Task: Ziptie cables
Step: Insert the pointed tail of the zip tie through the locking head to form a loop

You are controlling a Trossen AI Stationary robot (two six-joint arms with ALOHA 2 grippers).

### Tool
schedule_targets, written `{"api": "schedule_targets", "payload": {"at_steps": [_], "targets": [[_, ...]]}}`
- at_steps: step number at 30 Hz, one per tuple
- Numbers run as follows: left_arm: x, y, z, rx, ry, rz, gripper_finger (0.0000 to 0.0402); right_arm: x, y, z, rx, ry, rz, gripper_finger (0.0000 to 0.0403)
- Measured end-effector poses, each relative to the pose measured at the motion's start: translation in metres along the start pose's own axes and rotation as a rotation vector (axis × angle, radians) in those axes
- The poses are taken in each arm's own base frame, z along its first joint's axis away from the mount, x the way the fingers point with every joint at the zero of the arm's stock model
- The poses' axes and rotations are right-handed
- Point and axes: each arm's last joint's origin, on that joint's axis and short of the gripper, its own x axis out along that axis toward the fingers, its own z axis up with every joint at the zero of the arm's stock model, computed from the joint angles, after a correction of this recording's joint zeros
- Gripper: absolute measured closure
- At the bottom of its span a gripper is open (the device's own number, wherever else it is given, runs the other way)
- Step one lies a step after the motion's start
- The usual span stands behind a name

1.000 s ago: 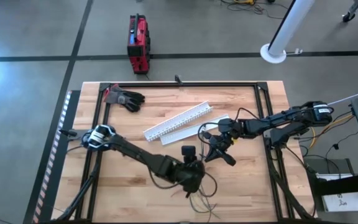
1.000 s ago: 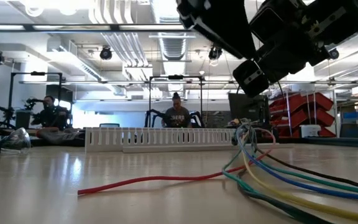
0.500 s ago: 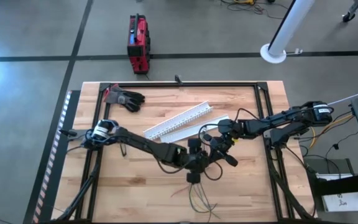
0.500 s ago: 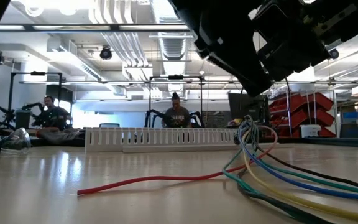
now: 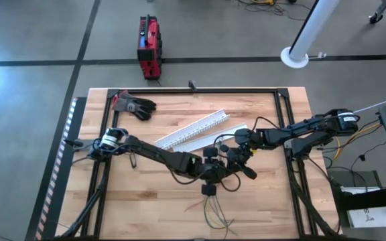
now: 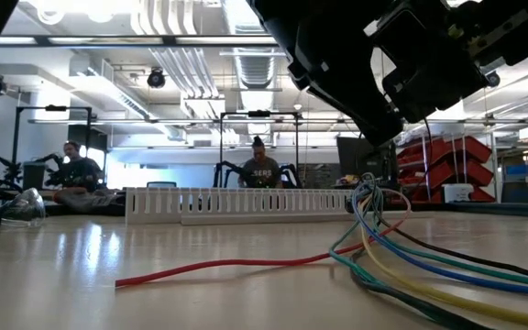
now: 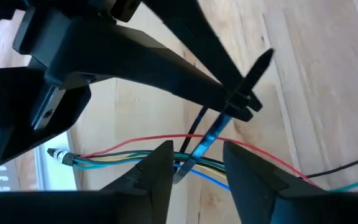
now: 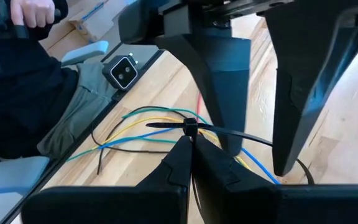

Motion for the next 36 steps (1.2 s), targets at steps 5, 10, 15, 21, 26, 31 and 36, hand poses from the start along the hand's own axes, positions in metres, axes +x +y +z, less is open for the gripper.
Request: {"api": "schedule_targets", "payload": {"at_steps": [5, 10, 15, 21, 26, 31, 36], "targets": [[0.0, 0.0, 0.0, 0.012, 0.001, 0.001, 0.0329, 0.0, 0.0, 0.0, -0.001, -0.001, 0.0, 0.0403], [0.0, -0.001, 0.0, 0.02, 0.0, -0.024, 0.0385, 0.0, 0.0, 0.0, -0.001, -0.001, 0.0, 0.0403], [-0.001, -0.002, 0.001, 0.018, -0.012, -0.044, 0.0394, 0.0, 0.0, 0.0, -0.002, -0.002, 0.001, 0.0403], [0.0, -0.002, 0.002, 0.022, -0.018, -0.043, 0.04, 0.0, 0.0, 0.0, 0.005, -0.002, 0.0, 0.0403], [-0.003, -0.001, 0.003, 0.028, -0.023, -0.04, 0.0401, 0.0, 0.0, 0.0, 0.026, -0.001, 0.001, 0.0403], [-0.012, 0.001, 0.009, 0.054, -0.005, 0.045, 0.0401, 0.0, 0.0, 0.0, 0.071, -0.002, 0.0, 0.0403], [-0.019, -0.003, 0.011, 0.099, 0.013, 0.1, 0.0402, 0.0, 0.0, 0.001, 0.115, -0.011, 0.0, 0.0403]]}}
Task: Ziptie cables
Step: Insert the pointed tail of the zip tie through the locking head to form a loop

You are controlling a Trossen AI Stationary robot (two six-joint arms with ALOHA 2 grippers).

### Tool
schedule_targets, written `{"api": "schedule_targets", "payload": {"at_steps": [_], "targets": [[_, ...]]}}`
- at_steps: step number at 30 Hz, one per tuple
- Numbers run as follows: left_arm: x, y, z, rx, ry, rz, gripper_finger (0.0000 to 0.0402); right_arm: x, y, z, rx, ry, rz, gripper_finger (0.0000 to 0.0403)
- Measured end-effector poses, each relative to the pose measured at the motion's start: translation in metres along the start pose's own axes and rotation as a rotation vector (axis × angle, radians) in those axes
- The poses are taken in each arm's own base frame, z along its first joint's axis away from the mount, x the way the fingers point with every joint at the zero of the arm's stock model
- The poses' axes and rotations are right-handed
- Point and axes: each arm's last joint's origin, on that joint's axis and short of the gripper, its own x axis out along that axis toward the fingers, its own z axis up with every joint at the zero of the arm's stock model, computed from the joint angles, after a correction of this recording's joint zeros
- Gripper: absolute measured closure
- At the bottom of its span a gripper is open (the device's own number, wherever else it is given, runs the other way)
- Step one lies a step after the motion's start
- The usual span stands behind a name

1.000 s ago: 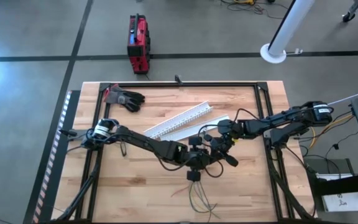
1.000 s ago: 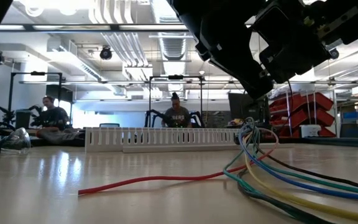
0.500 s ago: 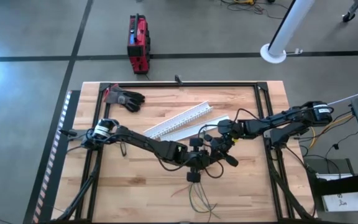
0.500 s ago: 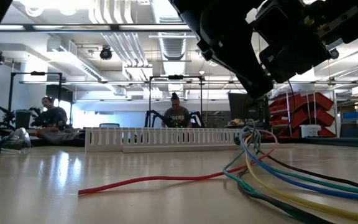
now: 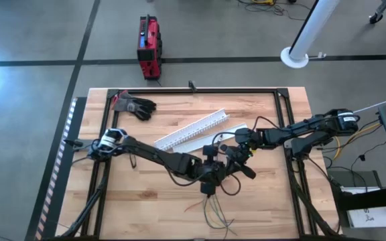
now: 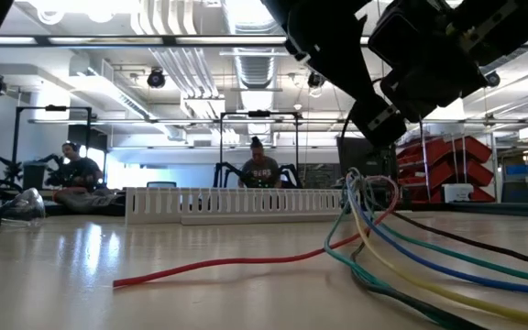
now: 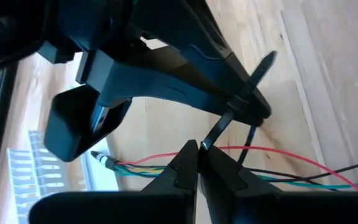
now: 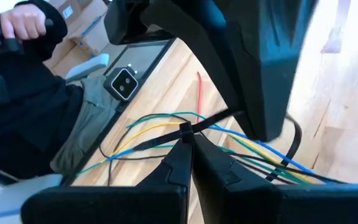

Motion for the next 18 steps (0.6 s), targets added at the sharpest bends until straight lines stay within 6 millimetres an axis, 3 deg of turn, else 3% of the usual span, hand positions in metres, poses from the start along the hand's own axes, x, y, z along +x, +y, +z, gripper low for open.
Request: {"api": "schedule_targets", "payload": {"at_steps": [18], "targets": [[-0.007, -0.0107, 0.0017, 0.079, -0.01, 0.079, 0.0401, -0.0002, 0.0014, 0.0085, 0.081, -0.07, 0.017, 0.0403]]}}
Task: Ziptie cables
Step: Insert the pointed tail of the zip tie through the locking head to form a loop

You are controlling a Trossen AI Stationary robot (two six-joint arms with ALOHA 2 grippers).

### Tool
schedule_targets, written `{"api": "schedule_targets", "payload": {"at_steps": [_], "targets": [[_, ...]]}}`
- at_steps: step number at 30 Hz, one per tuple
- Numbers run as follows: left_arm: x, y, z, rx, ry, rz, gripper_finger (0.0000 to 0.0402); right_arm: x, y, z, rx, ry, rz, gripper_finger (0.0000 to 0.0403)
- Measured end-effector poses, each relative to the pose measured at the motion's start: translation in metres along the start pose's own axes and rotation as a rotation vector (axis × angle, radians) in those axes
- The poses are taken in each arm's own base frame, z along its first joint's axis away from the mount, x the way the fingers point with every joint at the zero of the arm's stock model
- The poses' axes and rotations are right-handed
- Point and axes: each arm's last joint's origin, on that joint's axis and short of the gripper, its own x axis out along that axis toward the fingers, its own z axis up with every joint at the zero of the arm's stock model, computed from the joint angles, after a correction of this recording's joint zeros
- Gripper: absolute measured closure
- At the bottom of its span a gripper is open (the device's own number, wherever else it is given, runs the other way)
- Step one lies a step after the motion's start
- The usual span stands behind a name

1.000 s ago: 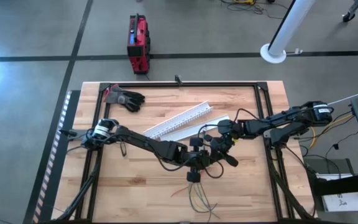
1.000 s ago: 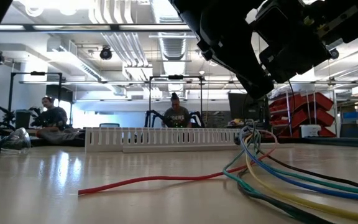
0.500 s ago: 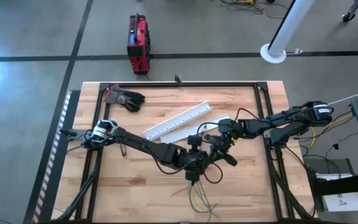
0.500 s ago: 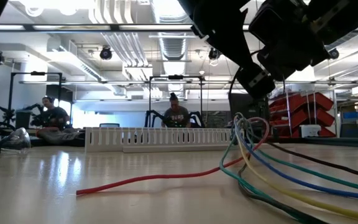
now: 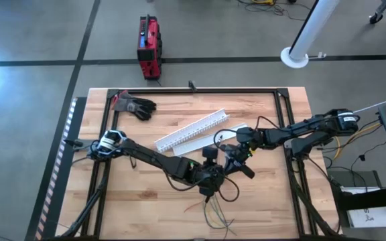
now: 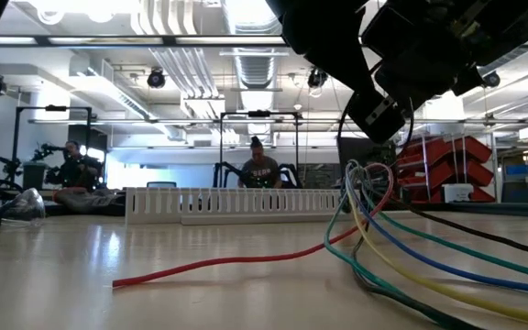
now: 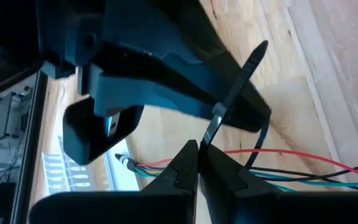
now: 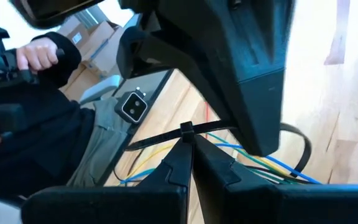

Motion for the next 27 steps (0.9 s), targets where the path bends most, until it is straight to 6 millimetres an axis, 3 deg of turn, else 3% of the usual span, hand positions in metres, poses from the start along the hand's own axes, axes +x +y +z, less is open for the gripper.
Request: {"api": "schedule_targets", "payload": {"at_steps": [19, 27], "targets": [[-0.006, -0.012, 0.006, 0.09, -0.056, -0.01, 0.0401, 0.0, -0.003, 0.001, 0.087, -0.017, -0.035, 0.0403], [-0.006, -0.017, -0.005, -0.021, 0.027, -0.055, 0.0401, 0.002, -0.002, 0.001, 0.025, -0.027, -0.076, 0.0397]]}}
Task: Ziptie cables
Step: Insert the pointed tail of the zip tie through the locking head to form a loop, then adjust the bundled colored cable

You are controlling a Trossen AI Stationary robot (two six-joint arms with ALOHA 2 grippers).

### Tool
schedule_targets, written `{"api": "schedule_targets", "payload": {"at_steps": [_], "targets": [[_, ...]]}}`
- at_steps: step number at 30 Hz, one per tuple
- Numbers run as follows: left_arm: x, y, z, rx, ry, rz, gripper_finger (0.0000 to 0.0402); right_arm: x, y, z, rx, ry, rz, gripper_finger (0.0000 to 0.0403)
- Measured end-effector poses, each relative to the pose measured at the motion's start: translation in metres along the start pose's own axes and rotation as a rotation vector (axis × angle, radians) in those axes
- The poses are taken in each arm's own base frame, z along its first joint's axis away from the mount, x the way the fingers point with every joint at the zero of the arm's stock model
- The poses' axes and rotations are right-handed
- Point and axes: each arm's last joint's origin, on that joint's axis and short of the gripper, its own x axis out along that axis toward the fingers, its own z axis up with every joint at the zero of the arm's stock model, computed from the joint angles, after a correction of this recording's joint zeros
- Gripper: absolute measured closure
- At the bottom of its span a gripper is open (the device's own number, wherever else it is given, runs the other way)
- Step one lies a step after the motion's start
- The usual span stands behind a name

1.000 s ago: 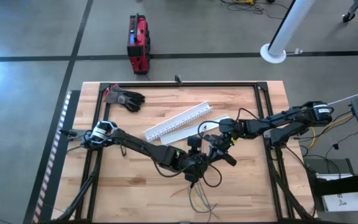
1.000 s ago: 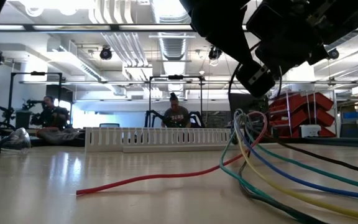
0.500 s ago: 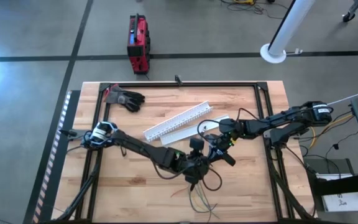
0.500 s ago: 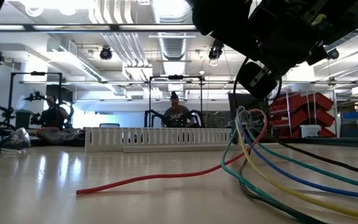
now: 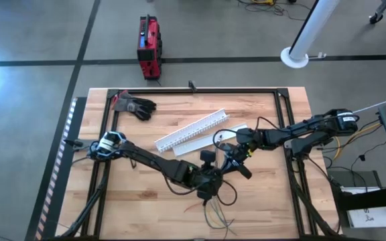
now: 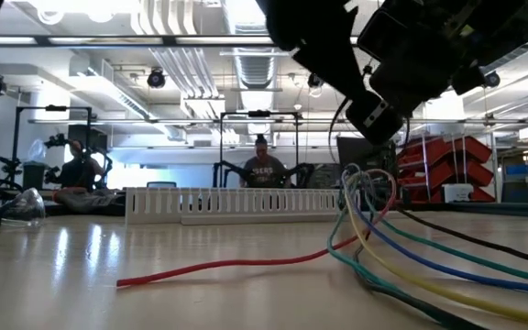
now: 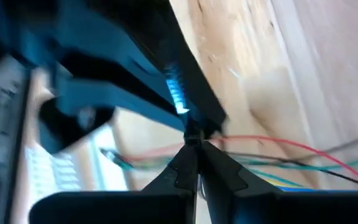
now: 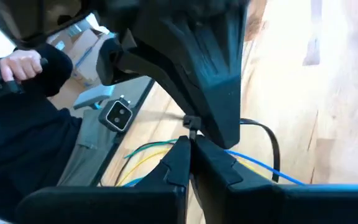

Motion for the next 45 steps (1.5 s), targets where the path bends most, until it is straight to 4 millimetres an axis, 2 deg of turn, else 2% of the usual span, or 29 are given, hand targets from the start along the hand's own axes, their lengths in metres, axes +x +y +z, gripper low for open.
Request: {"api": "schedule_targets", "payload": {"at_steps": [4, 11, 15, 18, 22, 26, 34, 45], "targets": [[0.009, -0.01, -0.013, -0.095, 0.028, -0.028, 0.0401, 0.003, 0.004, -0.001, -0.019, -0.004, -0.031, 0.0368], [0.031, -0.035, -0.042, -0.194, -0.005, -0.088, 0.0401, 0.01, 0.009, -0.009, -0.049, 0.033, -0.151, 0.0283], [0.035, -0.047, -0.054, -0.243, -0.016, -0.104, 0.0401, 0.016, 0.016, -0.014, -0.083, 0.049, -0.208, 0.0245], [0.037, -0.049, -0.061, -0.276, 0.006, -0.101, 0.0401, 0.021, 0.022, -0.017, -0.106, 0.053, -0.226, 0.0228], [0.04, -0.05, -0.068, -0.293, 0.03, -0.094, 0.0401, 0.028, 0.023, -0.024, -0.101, 0.054, -0.345, 0.0222], [0.041, -0.051, -0.07, -0.291, 0.032, -0.093, 0.0401, 0.033, 0.018, -0.03, -0.066, 0.057, -0.434, 0.0226], [0.038, -0.049, -0.061, -0.305, 0.004, -0.096, 0.0401, 0.035, 0.016, -0.032, -0.048, 0.065, -0.435, 0.0229], [0.022, -0.038, -0.025, -0.364, -0.103, -0.109, 0.0401, 0.035, 0.016, -0.032, -0.067, 0.068, -0.434, 0.0236]]}}
